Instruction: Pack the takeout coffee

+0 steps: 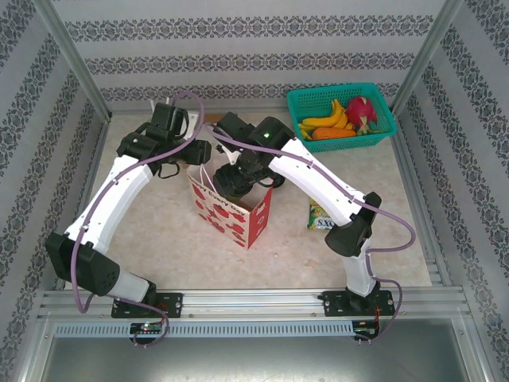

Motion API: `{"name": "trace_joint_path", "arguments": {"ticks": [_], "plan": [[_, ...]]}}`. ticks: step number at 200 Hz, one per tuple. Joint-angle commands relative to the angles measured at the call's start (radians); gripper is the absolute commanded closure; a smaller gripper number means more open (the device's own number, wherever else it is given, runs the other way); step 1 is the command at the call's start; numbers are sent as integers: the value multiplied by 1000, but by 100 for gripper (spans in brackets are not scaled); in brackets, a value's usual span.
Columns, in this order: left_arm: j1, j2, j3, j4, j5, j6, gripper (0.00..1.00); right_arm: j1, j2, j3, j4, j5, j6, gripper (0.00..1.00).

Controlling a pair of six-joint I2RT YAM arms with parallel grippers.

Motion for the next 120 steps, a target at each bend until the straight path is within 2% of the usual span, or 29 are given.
{"name": "trace_joint_path", "arguments": {"ticks": [1, 19, 58, 89, 106, 120], "plan": [[10, 12, -5, -37, -32, 5, 50, 9, 10, 33, -36, -4, -31, 49], [11, 23, -4, -33, -28, 9, 54, 12, 15, 32, -33, -32, -39, 49], [11, 35, -6, 0, 22, 7, 74, 25, 28, 32, -47, -76, -64, 49], [10, 66, 20, 22, 77, -6, 100, 35, 33, 26, -47, -108, -76, 49], [9, 86, 37, 37, 117, -10, 100, 35, 41, 24, -53, -96, -70, 49], [10, 102, 52, 43, 136, -7, 100, 34, 51, 31, -73, -29, -50, 49]]}}
